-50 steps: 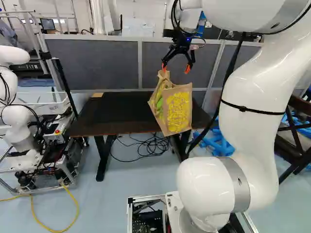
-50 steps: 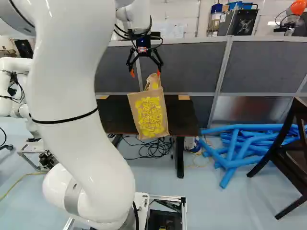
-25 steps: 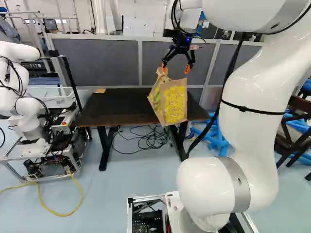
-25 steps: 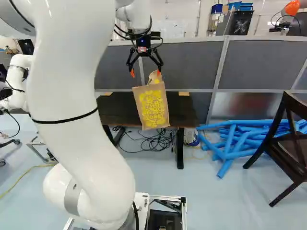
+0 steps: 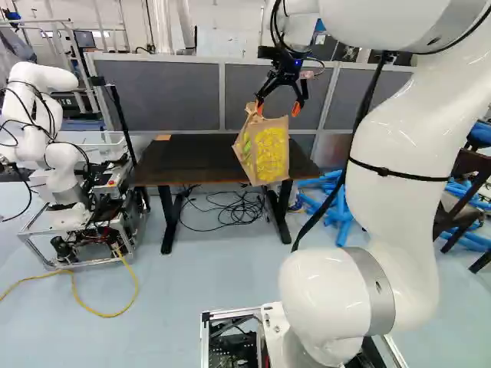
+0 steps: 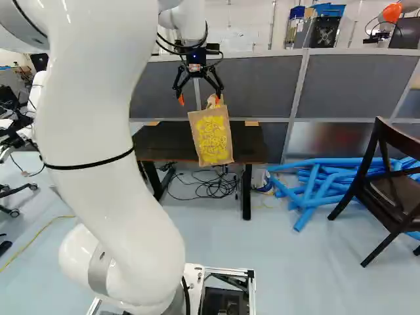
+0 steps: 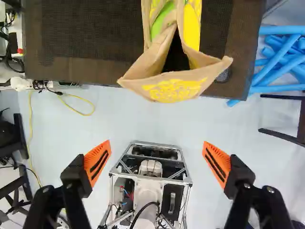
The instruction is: Pick up the bag on the ground and place it on the table
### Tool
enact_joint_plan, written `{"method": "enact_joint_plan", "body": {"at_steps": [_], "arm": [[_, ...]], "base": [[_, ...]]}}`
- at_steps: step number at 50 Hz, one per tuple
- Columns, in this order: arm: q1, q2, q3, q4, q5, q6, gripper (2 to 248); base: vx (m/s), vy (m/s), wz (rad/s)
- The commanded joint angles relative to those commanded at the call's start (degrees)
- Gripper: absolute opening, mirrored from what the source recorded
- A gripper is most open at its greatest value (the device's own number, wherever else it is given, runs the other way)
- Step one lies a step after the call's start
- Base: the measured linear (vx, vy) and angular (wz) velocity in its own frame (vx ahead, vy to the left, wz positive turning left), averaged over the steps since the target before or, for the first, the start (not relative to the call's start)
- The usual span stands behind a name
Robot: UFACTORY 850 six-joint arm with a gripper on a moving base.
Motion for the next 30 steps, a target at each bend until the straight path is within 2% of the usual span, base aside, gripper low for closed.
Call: {"method": "enact_joint_plan", "body": {"at_steps": [30], "arm": [[0.0,0.0,0.0,0.0,0.0,0.0,247]], "base": [[-0.184,0.0,0.014]]}}
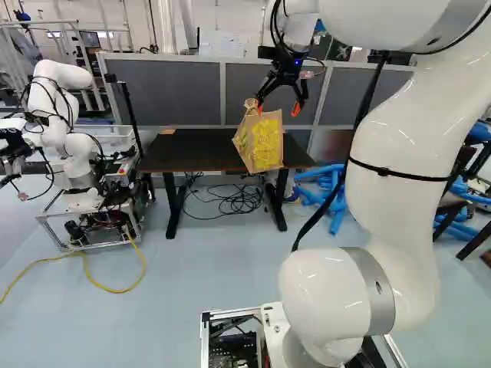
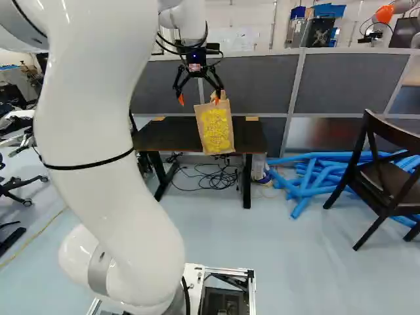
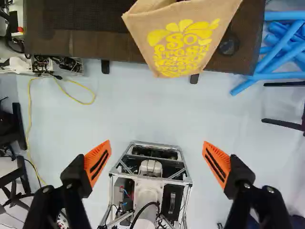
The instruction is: Pick up the bag on the ground and place it on the table
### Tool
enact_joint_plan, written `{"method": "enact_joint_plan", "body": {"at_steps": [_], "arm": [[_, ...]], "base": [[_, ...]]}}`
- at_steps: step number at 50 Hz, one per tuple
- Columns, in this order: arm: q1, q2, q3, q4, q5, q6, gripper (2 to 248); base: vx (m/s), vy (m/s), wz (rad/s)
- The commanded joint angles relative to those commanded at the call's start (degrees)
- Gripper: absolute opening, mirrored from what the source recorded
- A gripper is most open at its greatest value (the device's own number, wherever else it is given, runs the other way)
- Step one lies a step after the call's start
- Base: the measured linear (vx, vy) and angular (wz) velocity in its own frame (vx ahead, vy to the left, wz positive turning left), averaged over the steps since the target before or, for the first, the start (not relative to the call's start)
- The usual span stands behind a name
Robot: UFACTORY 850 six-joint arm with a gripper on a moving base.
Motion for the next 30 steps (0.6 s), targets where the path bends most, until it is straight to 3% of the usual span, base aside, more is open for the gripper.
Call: {"method": "enact_joint_plan", "body": {"at_steps": [30], "arm": [[0.0,0.0,0.0,0.0,0.0,0.0,247]], "base": [[-0.014,0.001,0.001]]}}
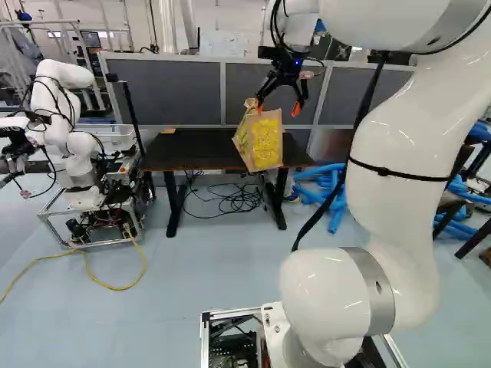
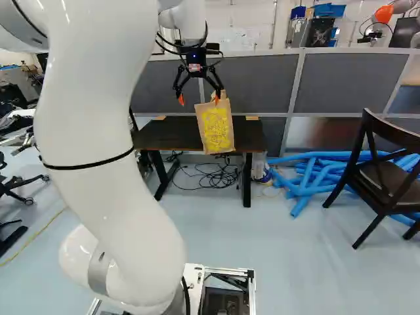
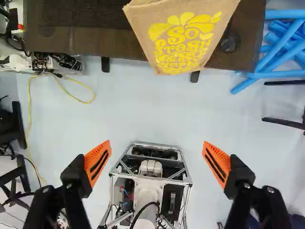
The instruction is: Pick up the bag on the ground and place it on the table
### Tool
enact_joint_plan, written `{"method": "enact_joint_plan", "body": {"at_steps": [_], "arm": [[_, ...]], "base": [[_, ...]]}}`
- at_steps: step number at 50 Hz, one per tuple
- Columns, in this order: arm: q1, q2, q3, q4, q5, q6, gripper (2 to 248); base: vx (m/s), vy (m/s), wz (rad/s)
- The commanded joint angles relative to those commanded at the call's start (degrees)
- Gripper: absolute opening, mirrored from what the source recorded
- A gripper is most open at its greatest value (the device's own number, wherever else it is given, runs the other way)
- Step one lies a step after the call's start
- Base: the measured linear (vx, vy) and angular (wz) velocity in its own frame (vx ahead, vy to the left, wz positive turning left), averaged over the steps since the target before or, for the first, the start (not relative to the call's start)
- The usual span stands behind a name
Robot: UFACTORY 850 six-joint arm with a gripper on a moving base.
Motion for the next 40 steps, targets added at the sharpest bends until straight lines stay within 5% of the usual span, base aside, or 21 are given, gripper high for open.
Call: {"method": "enact_joint_plan", "body": {"at_steps": [40], "arm": [[0.1,0.7,2.0,-0.1,2.8,0.3,247]], "base": [[0.0,0.0,0.0]]}}
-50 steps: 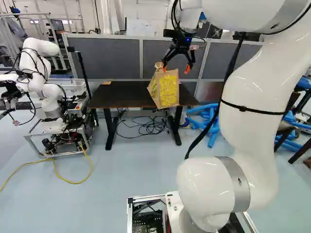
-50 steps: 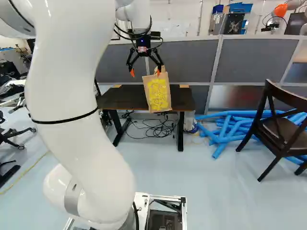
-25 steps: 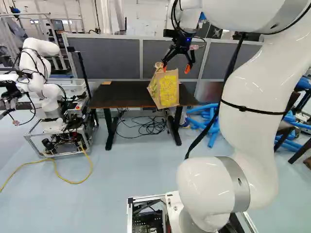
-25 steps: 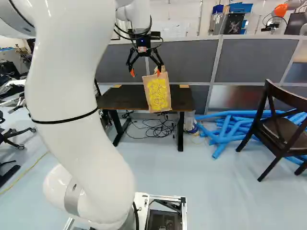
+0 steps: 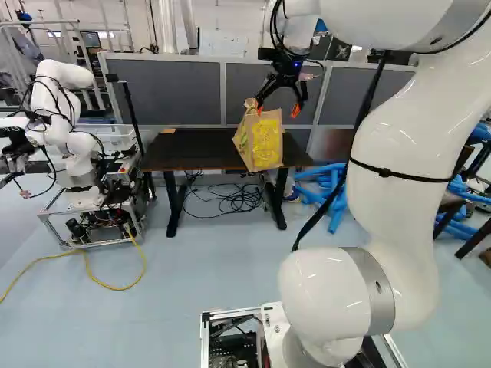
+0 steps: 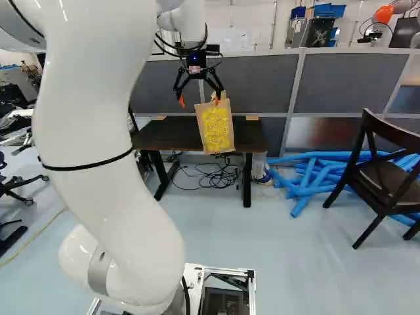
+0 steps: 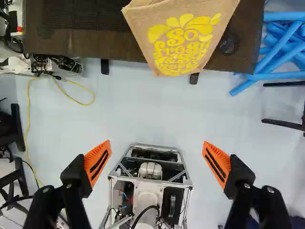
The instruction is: Pick up the bag on the ground and place it on the table
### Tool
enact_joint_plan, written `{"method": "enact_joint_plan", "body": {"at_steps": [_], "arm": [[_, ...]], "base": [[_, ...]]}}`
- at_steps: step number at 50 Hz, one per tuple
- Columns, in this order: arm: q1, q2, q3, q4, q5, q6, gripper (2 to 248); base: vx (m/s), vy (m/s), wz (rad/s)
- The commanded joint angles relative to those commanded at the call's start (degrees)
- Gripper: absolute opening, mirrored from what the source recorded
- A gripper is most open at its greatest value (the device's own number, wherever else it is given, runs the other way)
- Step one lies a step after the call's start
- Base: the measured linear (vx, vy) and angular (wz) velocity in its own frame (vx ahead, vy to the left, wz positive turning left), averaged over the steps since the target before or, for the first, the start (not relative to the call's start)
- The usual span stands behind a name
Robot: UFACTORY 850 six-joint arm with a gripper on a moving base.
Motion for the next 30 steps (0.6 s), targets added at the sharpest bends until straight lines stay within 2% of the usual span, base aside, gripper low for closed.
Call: {"method": "enact_joint_plan", "body": {"at_steps": [30], "arm": [[0.4,2.1,6.1,-0.4,8.6,0.9,247]], "base": [[0.0,0.0,0.0]]}}
